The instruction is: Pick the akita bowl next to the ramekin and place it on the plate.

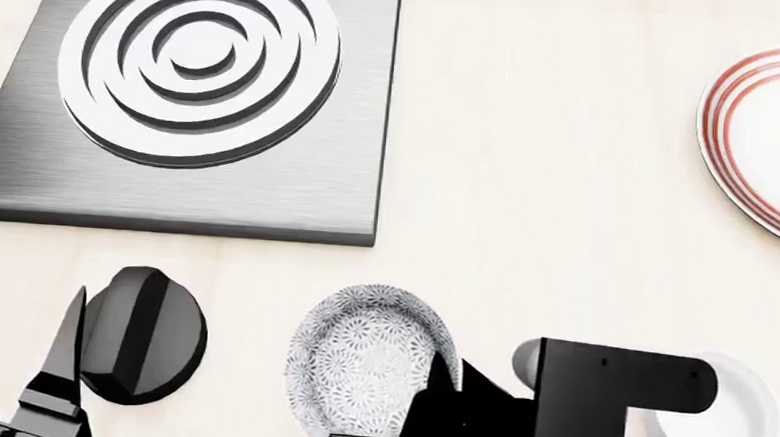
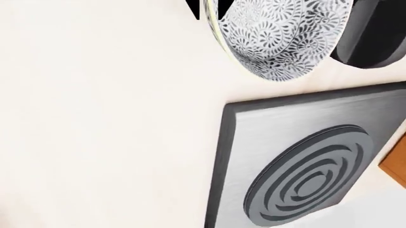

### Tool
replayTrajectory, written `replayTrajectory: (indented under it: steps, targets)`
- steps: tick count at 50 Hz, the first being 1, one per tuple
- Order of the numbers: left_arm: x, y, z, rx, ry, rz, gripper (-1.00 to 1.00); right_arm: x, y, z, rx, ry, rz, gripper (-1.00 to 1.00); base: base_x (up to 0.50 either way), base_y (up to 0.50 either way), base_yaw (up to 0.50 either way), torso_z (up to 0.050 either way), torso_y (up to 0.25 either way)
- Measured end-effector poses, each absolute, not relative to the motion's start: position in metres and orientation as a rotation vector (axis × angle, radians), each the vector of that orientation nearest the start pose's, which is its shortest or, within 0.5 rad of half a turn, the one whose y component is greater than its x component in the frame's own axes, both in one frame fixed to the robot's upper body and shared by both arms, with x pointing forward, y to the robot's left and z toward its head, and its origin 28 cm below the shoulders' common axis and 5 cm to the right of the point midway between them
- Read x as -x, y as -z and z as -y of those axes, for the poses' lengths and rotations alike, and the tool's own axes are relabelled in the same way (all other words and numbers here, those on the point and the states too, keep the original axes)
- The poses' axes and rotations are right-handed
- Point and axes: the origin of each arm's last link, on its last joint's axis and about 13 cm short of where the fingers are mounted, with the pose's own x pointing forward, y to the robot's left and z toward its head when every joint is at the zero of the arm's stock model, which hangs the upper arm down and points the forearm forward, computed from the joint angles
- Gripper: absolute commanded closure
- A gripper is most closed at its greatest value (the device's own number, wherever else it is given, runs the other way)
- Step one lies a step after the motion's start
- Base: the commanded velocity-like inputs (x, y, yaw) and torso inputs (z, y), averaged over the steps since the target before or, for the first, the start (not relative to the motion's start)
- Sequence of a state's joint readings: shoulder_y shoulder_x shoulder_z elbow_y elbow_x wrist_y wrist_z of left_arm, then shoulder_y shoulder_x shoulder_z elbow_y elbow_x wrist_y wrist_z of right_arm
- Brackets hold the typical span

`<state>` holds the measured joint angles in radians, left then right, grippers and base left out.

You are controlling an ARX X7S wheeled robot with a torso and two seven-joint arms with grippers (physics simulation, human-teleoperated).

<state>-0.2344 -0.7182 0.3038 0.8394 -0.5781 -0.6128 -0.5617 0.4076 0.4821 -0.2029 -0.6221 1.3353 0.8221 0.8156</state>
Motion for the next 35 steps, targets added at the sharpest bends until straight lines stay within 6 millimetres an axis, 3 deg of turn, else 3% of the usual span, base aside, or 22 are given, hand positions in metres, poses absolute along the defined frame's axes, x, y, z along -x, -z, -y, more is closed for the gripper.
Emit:
replayTrajectory:
  steps: [17,35]
  targets:
    - [-0.184,-0.167,-0.232,-0.248,0.101,0.205,-1.00,-0.199,-0.191,0.085,-0.292,-0.234,-0.190,1.00,0.00,0.00,0.00,0.000,0.000]
    - [-0.184,-0.167,-0.232,-0.246,0.104,0.207,-1.00,-0.212,-0.214,0.083,-0.357,-0.233,-0.105,1.00,0.00,0.00,0.00,0.000,0.000]
